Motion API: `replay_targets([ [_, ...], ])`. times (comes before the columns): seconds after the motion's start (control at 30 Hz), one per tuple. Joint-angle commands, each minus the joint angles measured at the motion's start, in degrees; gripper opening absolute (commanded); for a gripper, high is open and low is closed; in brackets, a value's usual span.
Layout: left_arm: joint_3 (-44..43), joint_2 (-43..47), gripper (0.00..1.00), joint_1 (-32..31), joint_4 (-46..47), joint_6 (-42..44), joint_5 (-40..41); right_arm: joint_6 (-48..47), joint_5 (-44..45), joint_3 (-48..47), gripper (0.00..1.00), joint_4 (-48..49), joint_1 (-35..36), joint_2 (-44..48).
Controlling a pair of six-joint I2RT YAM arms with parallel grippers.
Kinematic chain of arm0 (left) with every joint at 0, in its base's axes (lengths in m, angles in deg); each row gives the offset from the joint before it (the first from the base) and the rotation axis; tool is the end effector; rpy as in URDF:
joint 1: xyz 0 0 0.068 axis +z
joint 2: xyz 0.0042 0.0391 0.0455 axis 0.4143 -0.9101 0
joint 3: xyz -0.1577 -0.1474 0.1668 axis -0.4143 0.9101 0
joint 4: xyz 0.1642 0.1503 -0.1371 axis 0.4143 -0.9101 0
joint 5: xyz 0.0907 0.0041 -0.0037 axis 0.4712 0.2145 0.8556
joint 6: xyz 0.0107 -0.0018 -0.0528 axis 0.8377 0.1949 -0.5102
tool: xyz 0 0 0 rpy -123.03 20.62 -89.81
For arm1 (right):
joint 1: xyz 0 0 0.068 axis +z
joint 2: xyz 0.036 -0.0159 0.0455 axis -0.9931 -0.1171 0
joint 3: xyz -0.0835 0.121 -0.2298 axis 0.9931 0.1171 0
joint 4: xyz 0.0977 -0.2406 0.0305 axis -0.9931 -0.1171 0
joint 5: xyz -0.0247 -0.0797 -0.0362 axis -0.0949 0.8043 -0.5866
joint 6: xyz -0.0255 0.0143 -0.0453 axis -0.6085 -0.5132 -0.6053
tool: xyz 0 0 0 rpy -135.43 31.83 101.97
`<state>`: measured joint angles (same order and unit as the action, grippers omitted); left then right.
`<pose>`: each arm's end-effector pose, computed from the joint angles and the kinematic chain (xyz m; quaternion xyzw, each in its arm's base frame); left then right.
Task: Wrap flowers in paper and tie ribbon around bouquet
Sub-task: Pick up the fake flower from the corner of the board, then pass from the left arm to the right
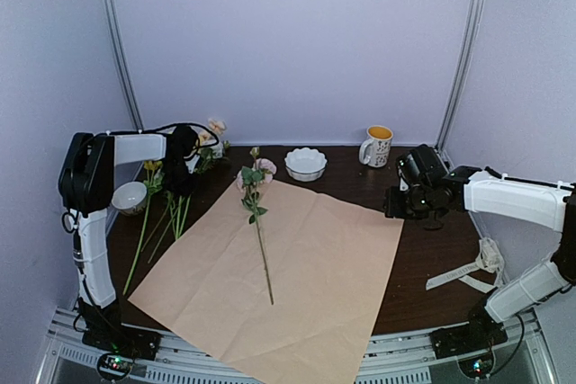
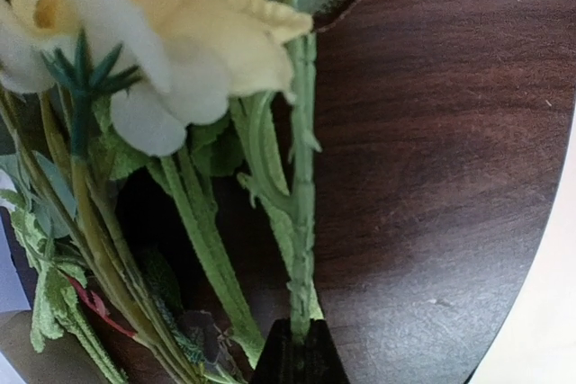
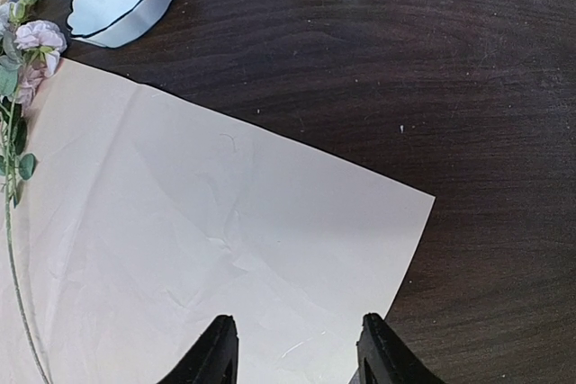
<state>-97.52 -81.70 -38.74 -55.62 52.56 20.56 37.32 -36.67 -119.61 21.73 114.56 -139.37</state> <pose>0.4203 -0.1001 0.1628 0.0433 0.9811 0.0601 0.1789 0.2427 0.1440 0.2302 0.0146 0.9450 0.1335 0.2983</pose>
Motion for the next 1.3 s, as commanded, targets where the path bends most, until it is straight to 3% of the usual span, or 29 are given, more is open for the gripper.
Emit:
replay_targets([
  [0.0,1.09,3.47,0.0,-0.31,2.4,-2.14,1.23,-0.7,1.49,-1.69,0.47,-1.17,0.39,1.67],
  [0.17,6.13,16.04,0.0,-0.32,9.92,-2.85,-1.37,-3.8,-0.72,-1.59,0.48,0.48,0.39,4.97],
  [0.43,17.72,41.21,0.0,-3.58,27.26,-0.01,-6.73,-13.97,-13.74,-0.42,0.48,12.15,4.66,14.94],
  [0.63,27.12,56.0,0.0,-11.05,43.09,-2.73,-21.06,-20.77,-23.68,-8.35,0.49,15.95,14.22,11.65],
  [0.87,35.48,57.15,0.0,-23.28,72.35,-20.91,-33.06,-21.29,-29.47,-18.65,0.59,26.38,23.38,2.36],
  [1.07,35.03,49.63,0.0,-31.14,85.7,-30.13,-37.41,-22.8,-29.87,-27.06,0.66,24.64,27.42,-4.39],
  [1.17,33.44,47.19,0.0,-32.88,86.3,-31.6,-38.91,-21.92,-27.54,-27.77,0.58,23.32,27.53,-5.12],
  [1.27,33.48,46.48,0.0,-33.66,86.84,-31.93,-39.6,-21.47,-26.31,-26.58,0.28,23.8,27.56,-4.56],
])
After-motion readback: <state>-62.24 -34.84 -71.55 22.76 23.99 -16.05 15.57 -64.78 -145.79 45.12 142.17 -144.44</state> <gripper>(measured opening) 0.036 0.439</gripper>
